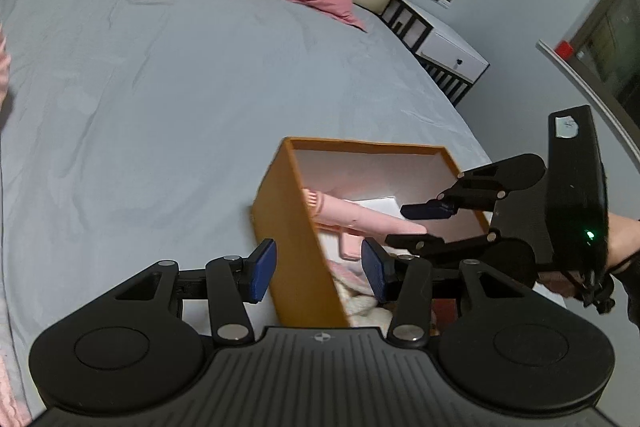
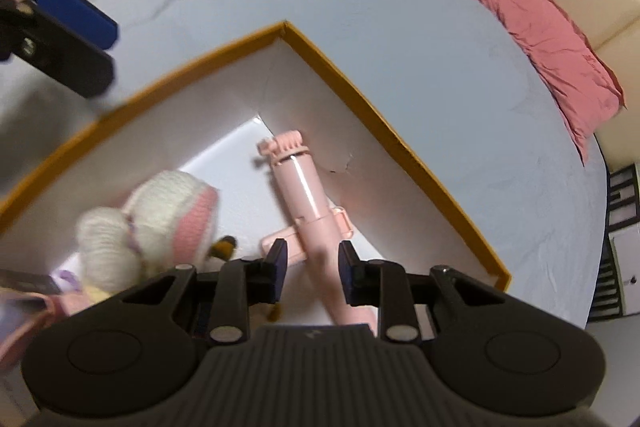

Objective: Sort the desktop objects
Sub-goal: 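Withdraw the right gripper up out of the box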

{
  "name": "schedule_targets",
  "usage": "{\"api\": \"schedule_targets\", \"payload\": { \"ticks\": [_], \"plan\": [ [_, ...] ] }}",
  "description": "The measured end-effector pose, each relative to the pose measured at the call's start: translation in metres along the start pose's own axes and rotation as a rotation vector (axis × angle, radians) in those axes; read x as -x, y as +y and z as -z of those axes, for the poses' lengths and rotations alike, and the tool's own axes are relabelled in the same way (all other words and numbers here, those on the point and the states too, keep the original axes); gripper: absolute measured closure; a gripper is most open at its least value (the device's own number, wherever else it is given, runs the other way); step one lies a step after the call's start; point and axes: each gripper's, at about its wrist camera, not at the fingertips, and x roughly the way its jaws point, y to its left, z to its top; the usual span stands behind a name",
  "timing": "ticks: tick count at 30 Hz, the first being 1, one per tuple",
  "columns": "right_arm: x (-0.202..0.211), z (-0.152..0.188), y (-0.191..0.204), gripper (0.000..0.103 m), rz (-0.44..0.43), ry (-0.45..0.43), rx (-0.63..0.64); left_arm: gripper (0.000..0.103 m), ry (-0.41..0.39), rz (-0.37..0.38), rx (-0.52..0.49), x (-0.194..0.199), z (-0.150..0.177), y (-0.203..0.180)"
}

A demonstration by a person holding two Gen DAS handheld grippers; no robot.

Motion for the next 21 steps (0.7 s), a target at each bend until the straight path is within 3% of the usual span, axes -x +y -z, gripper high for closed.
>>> {"api": "schedule_targets", "payload": {
  "ticks": [7,15,17,21],
  "plan": [
    [0.065,0.023,0.022,0.075,0.063,-0.162,-0.154,0.050,-0.030,-0.007,-0.100,0.031,0.015,-0.046],
    [0.127,0.069,0.065,0.066,0.181,-0.322,-0.370,0.048,-0.081,-0.025,-0.197,0.054,0.047,-0.089],
    [0.134,0.081,0.077,0.057,0.195,-0.346,-0.413,0.047,-0.080,-0.022,-0.210,0.056,0.057,-0.098],
    [0.149,0.105,0.100,0.050,0.205,-0.351,-0.493,0.045,-0.060,-0.028,-0.220,0.053,0.078,-0.108]
  ]
}}
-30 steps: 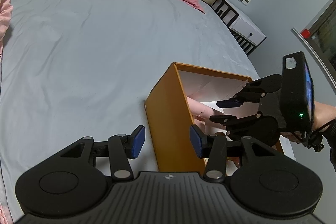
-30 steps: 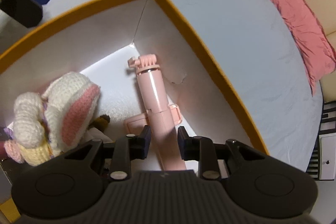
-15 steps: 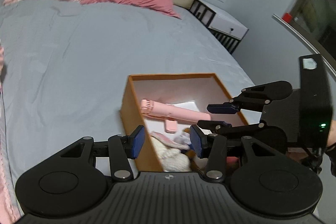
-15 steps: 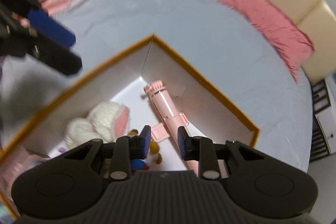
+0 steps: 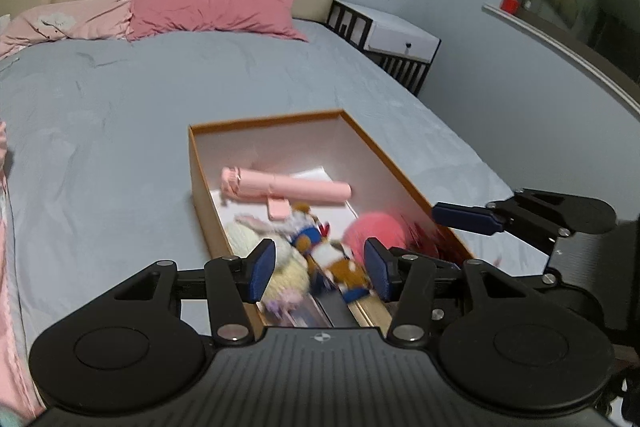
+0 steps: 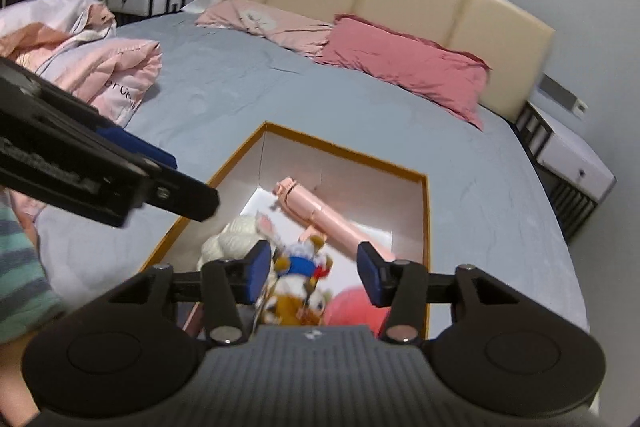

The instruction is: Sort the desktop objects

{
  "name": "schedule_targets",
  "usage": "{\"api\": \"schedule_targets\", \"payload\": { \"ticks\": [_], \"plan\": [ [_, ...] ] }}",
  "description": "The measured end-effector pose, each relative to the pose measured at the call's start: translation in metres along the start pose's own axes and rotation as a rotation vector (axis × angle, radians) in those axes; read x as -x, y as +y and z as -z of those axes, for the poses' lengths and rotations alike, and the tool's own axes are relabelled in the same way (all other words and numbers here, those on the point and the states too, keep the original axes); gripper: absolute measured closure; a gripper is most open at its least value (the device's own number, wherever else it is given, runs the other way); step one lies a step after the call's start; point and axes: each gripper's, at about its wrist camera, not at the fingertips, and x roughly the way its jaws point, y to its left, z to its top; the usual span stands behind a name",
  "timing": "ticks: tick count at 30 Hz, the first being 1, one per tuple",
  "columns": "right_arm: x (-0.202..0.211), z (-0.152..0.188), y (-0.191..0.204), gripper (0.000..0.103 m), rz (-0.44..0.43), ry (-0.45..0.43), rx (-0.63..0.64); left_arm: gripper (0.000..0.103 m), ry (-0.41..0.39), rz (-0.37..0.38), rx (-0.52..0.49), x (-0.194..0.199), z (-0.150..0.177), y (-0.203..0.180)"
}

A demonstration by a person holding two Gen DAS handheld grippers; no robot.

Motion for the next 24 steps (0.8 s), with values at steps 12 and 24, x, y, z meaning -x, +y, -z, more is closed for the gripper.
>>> {"api": "schedule_targets", "payload": {
  "ticks": [12,24],
  "plan": [
    [0.013,0.043,0.000,0.045,0.007,-0.004,-0.176,0.030,-0.042,-0.096,-0.037,0.000,0.035,-0.014],
    [-0.005,0.055,-0.010,0.035,-0.003,0.046,-0.256,0.021,-0.037,-0.158,-0.041,-0.016,0.047,-0.021]
  ]
}}
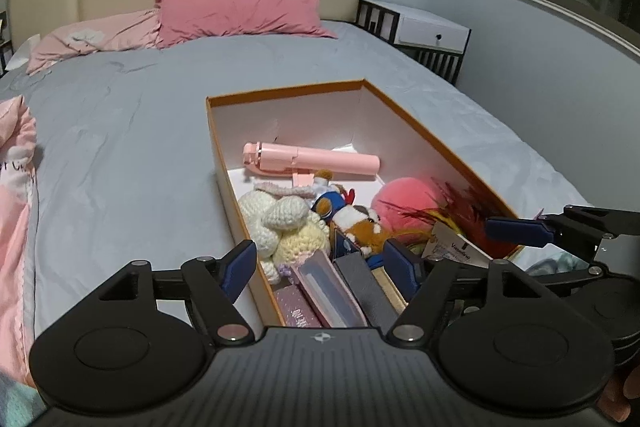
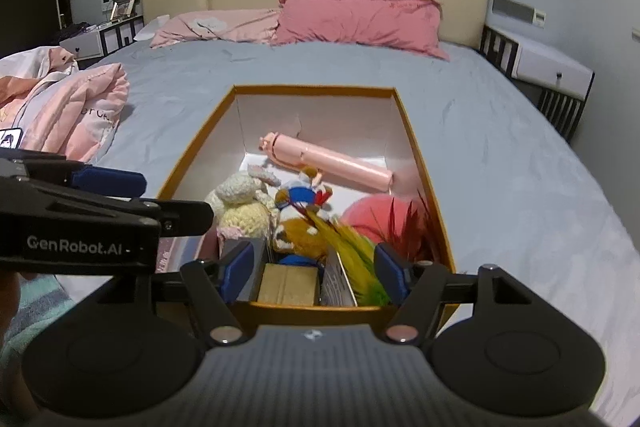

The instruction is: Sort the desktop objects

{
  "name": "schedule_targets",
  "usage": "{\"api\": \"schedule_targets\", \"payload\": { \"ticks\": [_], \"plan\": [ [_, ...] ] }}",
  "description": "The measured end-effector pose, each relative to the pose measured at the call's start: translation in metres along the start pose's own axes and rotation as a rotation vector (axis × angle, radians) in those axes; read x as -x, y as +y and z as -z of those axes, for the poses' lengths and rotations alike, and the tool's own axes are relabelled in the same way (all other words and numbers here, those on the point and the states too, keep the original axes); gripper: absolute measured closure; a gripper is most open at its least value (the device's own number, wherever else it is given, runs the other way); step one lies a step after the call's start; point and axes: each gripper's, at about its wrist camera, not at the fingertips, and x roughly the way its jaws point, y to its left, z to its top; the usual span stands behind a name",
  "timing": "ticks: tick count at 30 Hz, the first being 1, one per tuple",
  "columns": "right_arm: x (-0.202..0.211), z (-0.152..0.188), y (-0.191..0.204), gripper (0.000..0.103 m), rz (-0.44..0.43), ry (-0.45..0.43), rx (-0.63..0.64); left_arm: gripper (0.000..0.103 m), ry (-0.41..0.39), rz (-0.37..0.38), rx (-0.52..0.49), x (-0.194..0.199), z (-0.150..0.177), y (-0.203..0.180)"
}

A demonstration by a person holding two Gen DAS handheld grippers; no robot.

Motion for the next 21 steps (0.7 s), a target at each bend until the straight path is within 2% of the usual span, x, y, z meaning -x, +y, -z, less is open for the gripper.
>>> {"api": "schedule_targets", "payload": {
  "ticks": [8,16,21],
  "plan": [
    [-0.012,0.003,0.008,0.033,0.012,0.036,0.044,0.016,0.042,-0.017,0.025,-0.012,0.006,0.003],
    [-0.018,0.002,-0.009,0.032,-0.042,0.056,-0.052,0.015,0.040,-0.045,0.088,-0.016,0.006,0.018],
    [-0.021,0.002,-0.005,0.032,-0.023,0.063,-0.032,0.014,0.050,-0.051,0.104,-0.020,0.010,0.024]
  ]
}}
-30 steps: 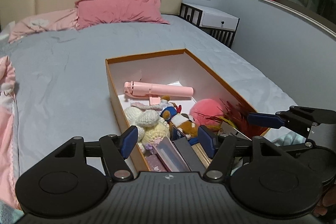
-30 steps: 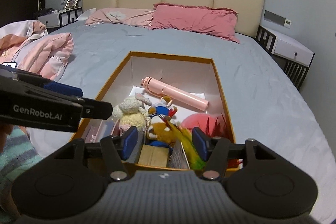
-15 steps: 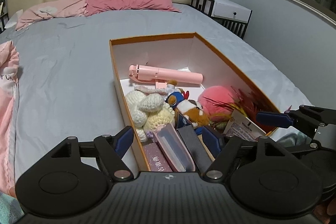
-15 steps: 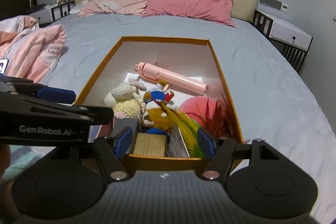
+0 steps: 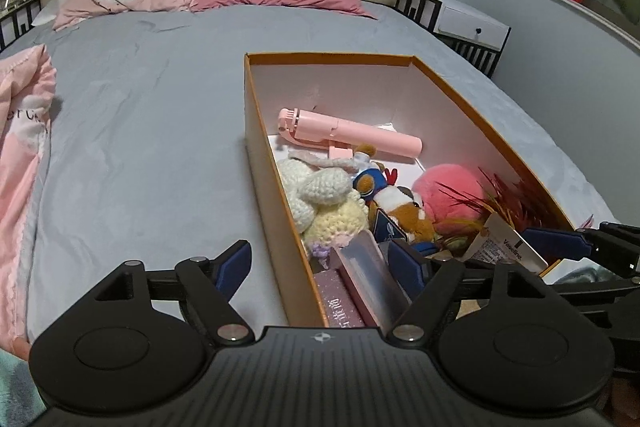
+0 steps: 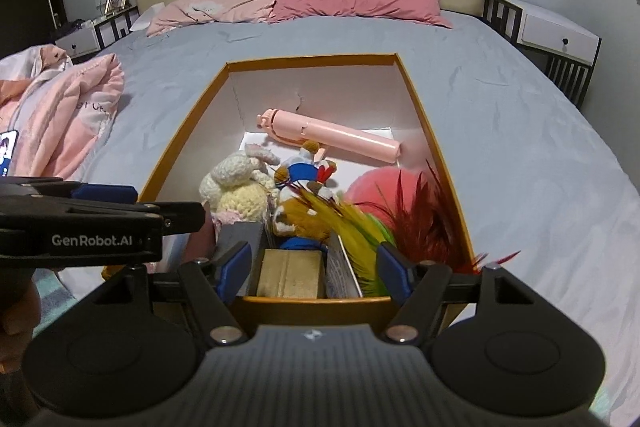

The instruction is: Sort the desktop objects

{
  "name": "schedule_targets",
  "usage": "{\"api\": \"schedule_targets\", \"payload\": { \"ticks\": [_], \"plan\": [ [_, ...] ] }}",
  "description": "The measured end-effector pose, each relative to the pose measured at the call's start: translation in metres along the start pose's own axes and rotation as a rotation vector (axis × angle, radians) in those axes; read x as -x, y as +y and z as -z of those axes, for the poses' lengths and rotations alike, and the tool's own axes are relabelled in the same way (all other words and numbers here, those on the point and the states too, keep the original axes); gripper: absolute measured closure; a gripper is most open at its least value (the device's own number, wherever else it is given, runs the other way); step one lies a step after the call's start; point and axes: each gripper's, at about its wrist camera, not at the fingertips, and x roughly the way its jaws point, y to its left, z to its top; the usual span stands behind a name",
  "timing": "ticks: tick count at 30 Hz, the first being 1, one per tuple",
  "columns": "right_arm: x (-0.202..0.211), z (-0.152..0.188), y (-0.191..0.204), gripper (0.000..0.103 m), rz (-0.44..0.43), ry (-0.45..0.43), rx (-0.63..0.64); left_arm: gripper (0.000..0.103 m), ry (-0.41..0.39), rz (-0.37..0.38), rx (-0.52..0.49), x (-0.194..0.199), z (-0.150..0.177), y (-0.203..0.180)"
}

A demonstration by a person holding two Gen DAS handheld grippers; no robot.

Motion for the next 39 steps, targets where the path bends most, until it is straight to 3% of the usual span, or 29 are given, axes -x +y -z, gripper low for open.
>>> {"api": "schedule_targets", "payload": {
  "ticks": [8,39],
  "plan": [
    [-0.0056,-0.0015,0.0060,0.028,0.016,0.028,0.036,0.013,-0.028,0.010,-0.018,0.0016,0.0046,-0.0007],
    [-0.0060,-0.0007,0.0072,0.027,0.018,0.033,0.038,0.013,-0.023,-0.002,-0.016,0.0012,0.0039,-0.0014]
  ]
}}
